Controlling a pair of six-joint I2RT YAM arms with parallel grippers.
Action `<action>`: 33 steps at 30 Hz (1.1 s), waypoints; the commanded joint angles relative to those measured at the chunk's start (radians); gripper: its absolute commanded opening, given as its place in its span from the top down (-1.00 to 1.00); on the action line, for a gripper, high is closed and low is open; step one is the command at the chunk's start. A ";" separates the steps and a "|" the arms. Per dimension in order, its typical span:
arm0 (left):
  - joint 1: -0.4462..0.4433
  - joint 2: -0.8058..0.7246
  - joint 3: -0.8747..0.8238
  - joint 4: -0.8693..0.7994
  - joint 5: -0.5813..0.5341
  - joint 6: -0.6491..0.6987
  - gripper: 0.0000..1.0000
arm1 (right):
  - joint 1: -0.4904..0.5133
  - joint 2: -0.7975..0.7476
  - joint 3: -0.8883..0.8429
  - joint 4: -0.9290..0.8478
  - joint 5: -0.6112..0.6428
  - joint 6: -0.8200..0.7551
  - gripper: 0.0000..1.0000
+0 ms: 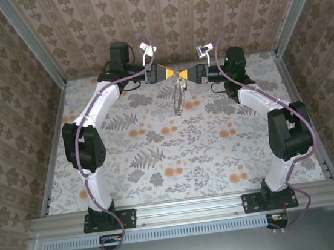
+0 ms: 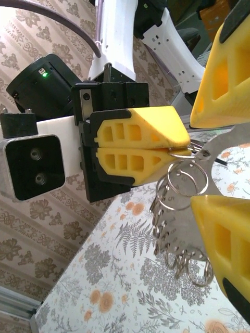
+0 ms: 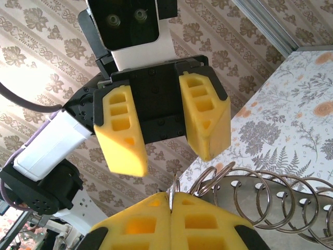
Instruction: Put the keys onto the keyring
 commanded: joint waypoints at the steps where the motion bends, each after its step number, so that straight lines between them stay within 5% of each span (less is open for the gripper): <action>1: -0.010 -0.006 0.006 0.023 0.022 -0.008 0.23 | 0.000 -0.048 -0.003 0.027 0.010 -0.012 1.00; 21: -0.039 -0.003 -0.010 -0.003 0.035 0.025 0.40 | 0.000 -0.050 -0.006 0.024 0.015 -0.014 1.00; 33: -0.049 -0.001 -0.012 0.000 0.040 0.029 0.92 | 0.000 -0.047 -0.006 0.024 0.016 -0.016 1.00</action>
